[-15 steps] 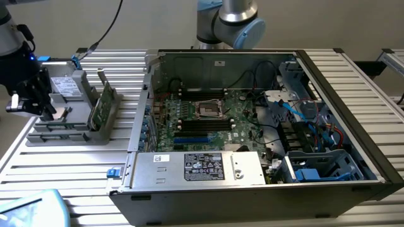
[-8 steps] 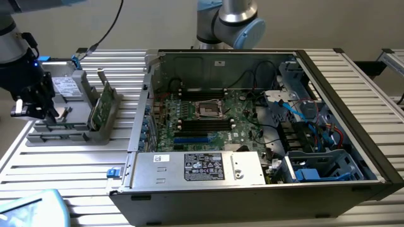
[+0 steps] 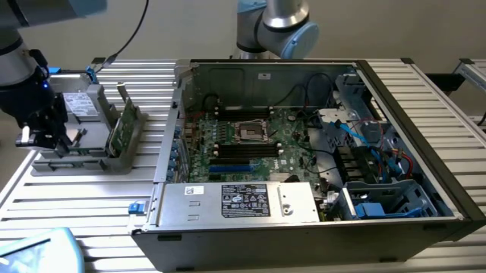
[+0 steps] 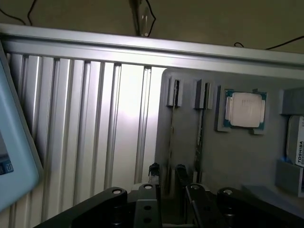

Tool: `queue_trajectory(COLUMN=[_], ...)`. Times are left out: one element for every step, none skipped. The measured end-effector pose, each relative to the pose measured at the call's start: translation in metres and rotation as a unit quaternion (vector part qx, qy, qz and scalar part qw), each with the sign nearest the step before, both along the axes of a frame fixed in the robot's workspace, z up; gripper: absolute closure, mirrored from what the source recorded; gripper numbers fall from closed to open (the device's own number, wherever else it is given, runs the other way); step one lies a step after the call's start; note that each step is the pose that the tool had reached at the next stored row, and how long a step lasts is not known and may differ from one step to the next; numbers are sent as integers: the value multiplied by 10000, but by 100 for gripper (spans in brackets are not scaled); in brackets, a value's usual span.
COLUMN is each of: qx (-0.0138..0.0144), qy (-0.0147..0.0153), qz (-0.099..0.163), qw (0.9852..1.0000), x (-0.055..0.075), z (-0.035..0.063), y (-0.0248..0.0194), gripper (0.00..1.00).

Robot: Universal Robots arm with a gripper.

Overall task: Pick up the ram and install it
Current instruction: 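Pick up the ram and move it above insertion slot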

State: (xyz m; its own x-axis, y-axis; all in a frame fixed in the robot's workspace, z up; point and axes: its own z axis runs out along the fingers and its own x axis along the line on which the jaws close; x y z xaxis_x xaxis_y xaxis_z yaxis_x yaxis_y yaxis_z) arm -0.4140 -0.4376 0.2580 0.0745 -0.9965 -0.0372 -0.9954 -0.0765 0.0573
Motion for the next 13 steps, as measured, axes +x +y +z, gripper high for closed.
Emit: queue_trajectory(qx=[1,1,1,4,7,10,12,15,20,29,40,55,75], qy=[-1,-1,0,0,-1,0,0,0,-1,-1,1,1,0], qz=[-6,-13,-20,-29,-39,-48,-56,-63,-70,-76,-83,-89,-94], qw=[10000,10000,10000,10000,10000,10000,10000,10000,10000,10000,10000,9999,9999], x=[-8,-16,-20,-22,-25,-29,-32,-35,-37,-40,-43,-45,-47], z=[-19,-39,-56,-74,-93,-110,-129,-147,-165,-181,-194,-207,-220], y=[1,1,0,0,0,1,1,0,0,0,1,1,1], gripper=[73,73,73,73,73,73,73,73,73,73,73,73,73])
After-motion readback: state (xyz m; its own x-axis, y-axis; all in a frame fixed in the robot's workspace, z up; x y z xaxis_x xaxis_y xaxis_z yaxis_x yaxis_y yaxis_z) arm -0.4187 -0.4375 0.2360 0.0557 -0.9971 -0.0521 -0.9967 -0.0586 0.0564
